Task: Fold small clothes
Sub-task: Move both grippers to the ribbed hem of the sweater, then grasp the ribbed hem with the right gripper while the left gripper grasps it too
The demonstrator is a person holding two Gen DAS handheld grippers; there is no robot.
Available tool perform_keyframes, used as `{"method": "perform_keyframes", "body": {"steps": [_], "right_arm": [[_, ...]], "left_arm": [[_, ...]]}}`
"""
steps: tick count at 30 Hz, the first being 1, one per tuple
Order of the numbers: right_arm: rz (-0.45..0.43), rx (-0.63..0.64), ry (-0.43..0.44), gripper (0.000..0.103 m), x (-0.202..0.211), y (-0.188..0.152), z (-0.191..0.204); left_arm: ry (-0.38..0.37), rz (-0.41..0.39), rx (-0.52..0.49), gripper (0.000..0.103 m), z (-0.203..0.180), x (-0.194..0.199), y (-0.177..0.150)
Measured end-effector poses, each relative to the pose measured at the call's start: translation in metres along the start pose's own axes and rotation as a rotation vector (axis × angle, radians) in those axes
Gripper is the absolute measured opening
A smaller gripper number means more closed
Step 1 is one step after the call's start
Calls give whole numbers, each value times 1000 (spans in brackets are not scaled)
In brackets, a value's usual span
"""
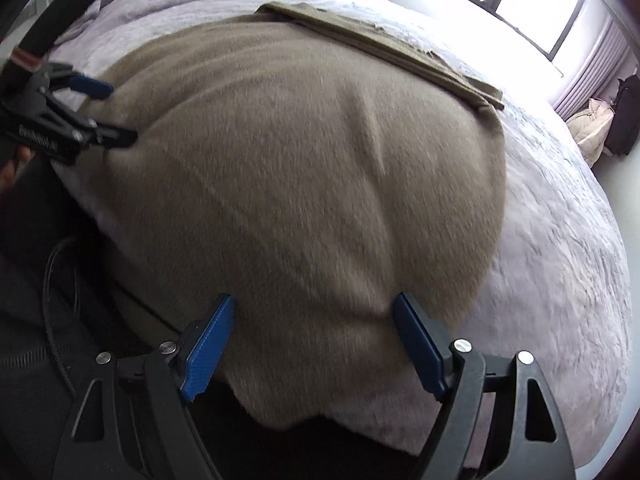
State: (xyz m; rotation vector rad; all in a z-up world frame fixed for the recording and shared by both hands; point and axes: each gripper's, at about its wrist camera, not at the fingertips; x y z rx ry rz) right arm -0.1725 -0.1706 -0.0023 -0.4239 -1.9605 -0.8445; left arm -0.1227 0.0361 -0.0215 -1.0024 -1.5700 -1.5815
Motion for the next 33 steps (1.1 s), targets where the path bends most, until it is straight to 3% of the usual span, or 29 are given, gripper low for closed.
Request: {"method": "perform_keyframes", "body": {"steps": [4, 11, 14, 20, 23, 26, 30, 33], "right_arm": [[33, -18, -28, 83, 18, -21, -8], [-1, -312, 101, 83, 18, -53, -62], [-46, -383, 168, 83, 15, -58, -70], [-95, -423, 223, 84, 6, -62, -75], [-124, -438, 283, 78, 8, -64, -73], [-152, -460, 370, 65, 2, -63, -69], [-143, -457, 429, 41, -16, -53, -59], [-134, -468, 455, 40, -26, -49, -57]], "left_arm": [[52, -92, 4, 103, 31, 28, -12], [-87, -9, 159, 103, 81, 7, -20], [-128, -5, 155, 103, 76, -1, -28], [-127, -4, 123, 103, 57, -12, -28], [-147, -10, 92, 103, 45, -10, -34], [-126, -12, 92, 103, 40, -13, -37], [-129, -6, 123, 103, 41, -13, -27], [-126, -11, 118, 103, 39, -15, -24]]}}
Point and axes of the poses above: each gripper's, at about its wrist camera, not at the fingertips, and x roughly against the way its jaws point, z to its left, y to its top, and after that the axes turned 12 degrees about x, right-handed
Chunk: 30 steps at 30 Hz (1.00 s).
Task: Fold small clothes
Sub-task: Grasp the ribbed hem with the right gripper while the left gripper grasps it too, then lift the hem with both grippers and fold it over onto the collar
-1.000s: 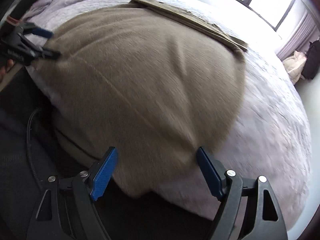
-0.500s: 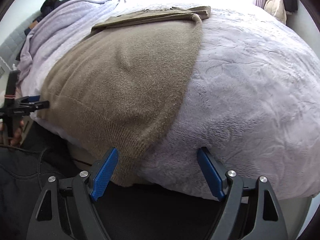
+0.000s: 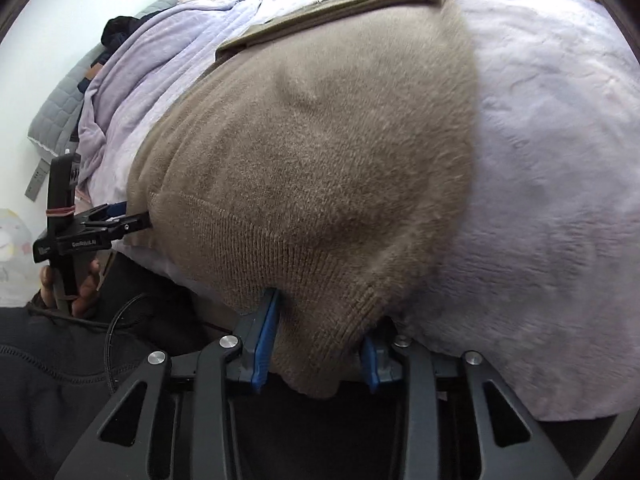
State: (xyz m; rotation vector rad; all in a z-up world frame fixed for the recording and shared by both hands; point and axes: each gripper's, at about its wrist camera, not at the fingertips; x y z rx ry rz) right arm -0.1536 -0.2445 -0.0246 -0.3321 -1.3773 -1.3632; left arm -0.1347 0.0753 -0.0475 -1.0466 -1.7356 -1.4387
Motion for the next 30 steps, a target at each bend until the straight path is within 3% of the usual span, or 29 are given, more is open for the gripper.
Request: {"method": "perform_keyframes", "body": {"steps": [6, 9, 15, 17, 19, 21, 23, 30], "right_arm": [[-17, 18, 4, 39, 2, -1, 6], [-17, 5, 9, 39, -1, 0, 6], [-21, -14, 17, 41, -1, 0, 4], [-22, 2, 16, 37, -2, 0, 6], [-24, 21, 19, 12, -2, 1, 11], [-24, 35, 17, 10, -3, 1, 16], [-27, 56, 9, 10, -2, 1, 19], [-13, 8, 23, 11, -7, 1, 11]], "left_arm": [[-11, -23, -42, 75, -10, 7, 2], [-35, -23, -30, 74, -6, 8, 2], [-158, 1, 84, 74, 18, 8, 12], [-166, -6, 88, 72, 19, 9, 12], [-158, -14, 67, 36, 18, 10, 10], [-218, 20, 83, 14, 24, 12, 7], [-242, 23, 103, 14, 26, 12, 5], [-209, 46, 128, 15, 19, 2, 7]]}}
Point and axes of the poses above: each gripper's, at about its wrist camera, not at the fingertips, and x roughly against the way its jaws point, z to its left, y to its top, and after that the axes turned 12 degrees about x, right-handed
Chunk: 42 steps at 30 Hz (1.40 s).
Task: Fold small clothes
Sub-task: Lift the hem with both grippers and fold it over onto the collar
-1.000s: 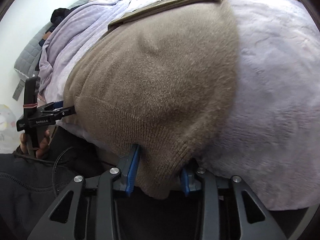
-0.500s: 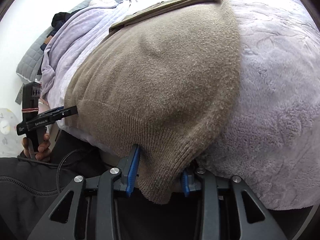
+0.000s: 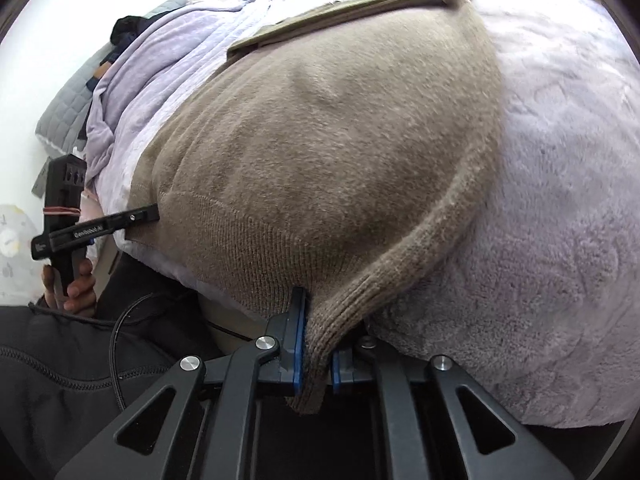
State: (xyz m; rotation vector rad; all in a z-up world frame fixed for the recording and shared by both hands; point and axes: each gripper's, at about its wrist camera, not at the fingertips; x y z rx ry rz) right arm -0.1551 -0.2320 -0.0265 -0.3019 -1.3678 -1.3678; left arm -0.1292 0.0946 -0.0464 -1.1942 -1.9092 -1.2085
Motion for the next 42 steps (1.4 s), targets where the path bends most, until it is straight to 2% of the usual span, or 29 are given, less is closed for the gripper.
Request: {"method": "perform_keyframes", "body": {"steps": [5, 10, 13, 20, 23, 25, 33, 42], "right_arm": [[-28, 35, 2, 7, 6, 0, 4], [-91, 86, -10, 7, 29, 7, 15], [-134, 104, -16, 7, 43, 13, 20], [-208, 106, -55, 7, 63, 30, 19], [-222, 73, -49, 6, 68, 34, 13], [-253, 64, -39, 6, 76, 38, 17], [-374, 116, -66, 6, 114, 82, 24], [-466, 88, -104, 6, 122, 142, -2]], "left_arm": [[-5, 0, 16, 12, -2, 1, 2], [82, -43, -81, 11, -21, 13, -2], [105, -81, -117, 10, -30, 21, -1], [72, -168, -112, 10, -33, 45, 10], [60, -184, -97, 10, -32, 50, 13], [46, -223, -98, 10, -37, 61, 17], [20, -361, -141, 10, -65, 91, 63], [10, -427, -138, 10, -85, 90, 121]]}}
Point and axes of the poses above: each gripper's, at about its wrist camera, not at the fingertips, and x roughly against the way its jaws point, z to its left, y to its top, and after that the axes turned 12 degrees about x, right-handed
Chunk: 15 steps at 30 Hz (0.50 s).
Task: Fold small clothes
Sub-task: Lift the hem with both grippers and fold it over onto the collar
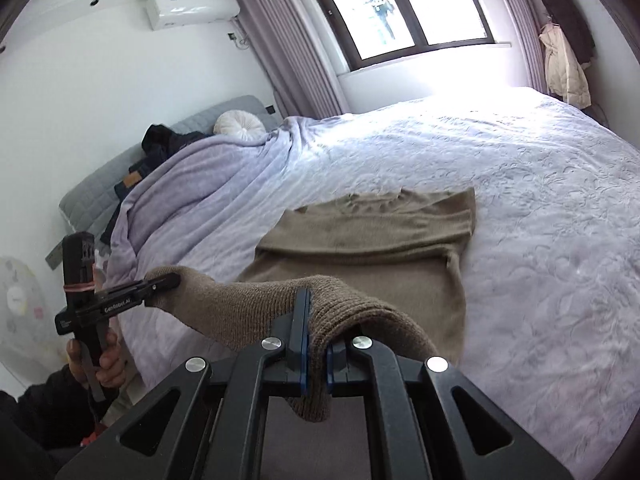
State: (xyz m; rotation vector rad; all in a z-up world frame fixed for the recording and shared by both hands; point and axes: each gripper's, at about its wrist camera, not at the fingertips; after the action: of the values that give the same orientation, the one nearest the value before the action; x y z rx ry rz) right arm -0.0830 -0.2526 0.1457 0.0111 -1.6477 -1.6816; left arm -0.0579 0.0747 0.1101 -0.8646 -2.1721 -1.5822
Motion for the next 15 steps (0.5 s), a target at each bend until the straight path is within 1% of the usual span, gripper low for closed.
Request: {"method": "perform_keyframes", "body": {"steps": [3, 9, 12, 15], "right_arm": [[-14, -9, -13, 6, -10, 19, -9], [-52, -15, -31, 6, -33, 61, -26], [-56, -18, -44, 6, -50, 81, -36], [-46, -32, -58, 6, -72, 97, -50]], "left_arm": [[3, -8, 17, 10, -1, -11, 19], [22, -32, 15, 10, -6, -34, 58], [24, -21, 30, 10, -6, -53, 79], [27, 7, 48, 10, -4, -78, 99]]}}
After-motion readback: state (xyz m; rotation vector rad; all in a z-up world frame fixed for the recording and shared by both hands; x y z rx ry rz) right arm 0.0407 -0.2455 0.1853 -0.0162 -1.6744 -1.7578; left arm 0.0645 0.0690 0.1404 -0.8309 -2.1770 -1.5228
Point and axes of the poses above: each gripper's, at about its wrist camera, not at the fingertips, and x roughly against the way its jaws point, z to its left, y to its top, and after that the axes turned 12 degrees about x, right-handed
